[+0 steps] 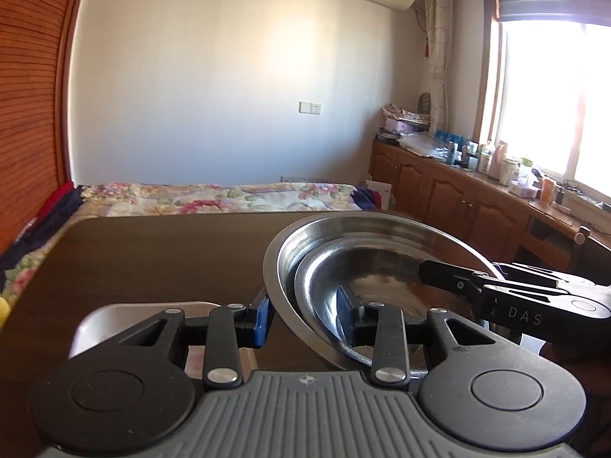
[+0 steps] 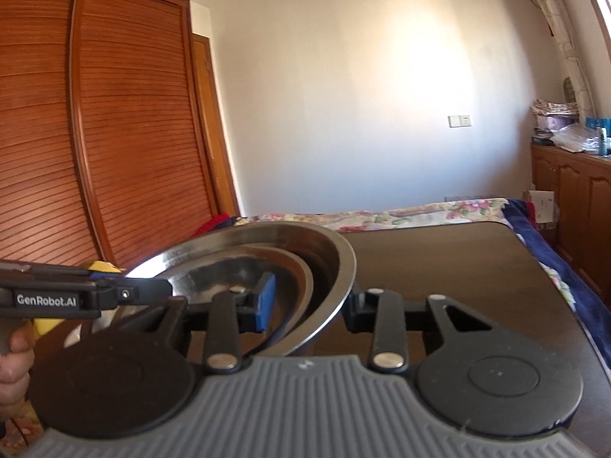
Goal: Organize plates and bowls
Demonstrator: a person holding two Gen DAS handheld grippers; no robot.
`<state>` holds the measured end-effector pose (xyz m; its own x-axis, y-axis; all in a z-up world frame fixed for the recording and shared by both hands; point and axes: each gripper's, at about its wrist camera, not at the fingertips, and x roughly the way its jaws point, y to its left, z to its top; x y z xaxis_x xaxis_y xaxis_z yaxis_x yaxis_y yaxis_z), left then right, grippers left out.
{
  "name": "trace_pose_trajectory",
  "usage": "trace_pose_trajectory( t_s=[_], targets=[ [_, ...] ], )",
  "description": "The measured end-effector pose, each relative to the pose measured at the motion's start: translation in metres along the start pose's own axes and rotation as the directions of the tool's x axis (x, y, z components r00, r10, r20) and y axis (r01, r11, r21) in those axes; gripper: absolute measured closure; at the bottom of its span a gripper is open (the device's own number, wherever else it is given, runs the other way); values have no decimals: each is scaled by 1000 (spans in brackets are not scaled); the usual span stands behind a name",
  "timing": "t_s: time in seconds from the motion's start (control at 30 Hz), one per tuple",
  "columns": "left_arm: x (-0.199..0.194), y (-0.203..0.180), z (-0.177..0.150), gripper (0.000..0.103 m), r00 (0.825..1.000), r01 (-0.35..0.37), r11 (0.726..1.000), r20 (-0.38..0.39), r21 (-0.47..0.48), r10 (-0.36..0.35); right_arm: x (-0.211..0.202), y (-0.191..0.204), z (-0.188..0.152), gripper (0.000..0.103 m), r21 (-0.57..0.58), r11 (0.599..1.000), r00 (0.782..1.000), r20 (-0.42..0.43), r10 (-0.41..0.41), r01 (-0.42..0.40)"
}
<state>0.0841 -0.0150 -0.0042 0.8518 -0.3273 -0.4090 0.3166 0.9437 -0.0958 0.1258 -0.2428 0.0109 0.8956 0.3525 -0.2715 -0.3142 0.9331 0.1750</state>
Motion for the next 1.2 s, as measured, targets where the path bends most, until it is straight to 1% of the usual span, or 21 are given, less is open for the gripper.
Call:
trace_pose_trajectory(
  t_s=[0.27, 0.43, 0.67, 0.93, 1.2],
  targets=[
    [-19, 30, 6, 65, 998, -61, 998, 19, -22, 61, 15, 30, 5, 65, -38, 996, 997, -6, 75, -76],
    [-25, 48, 4, 65, 995, -96, 995, 14, -41, 97, 22, 44, 11, 65, -48, 992, 993, -12, 119, -119],
    [-32, 71, -2, 65, 989, -147, 986, -3, -75, 147, 35, 65, 8, 65, -75, 982, 985, -44, 170, -173],
    [-37, 85, -7, 65, 984, -181, 979, -13, -93, 180, 43, 80, 2, 65, -88, 975, 977, -84, 196, -203],
    [-37, 94, -17, 65, 983, -183, 978, -36, -103, 180, 47, 87, -6, 65, -92, 974, 973, -119, 198, -209]
  ],
)
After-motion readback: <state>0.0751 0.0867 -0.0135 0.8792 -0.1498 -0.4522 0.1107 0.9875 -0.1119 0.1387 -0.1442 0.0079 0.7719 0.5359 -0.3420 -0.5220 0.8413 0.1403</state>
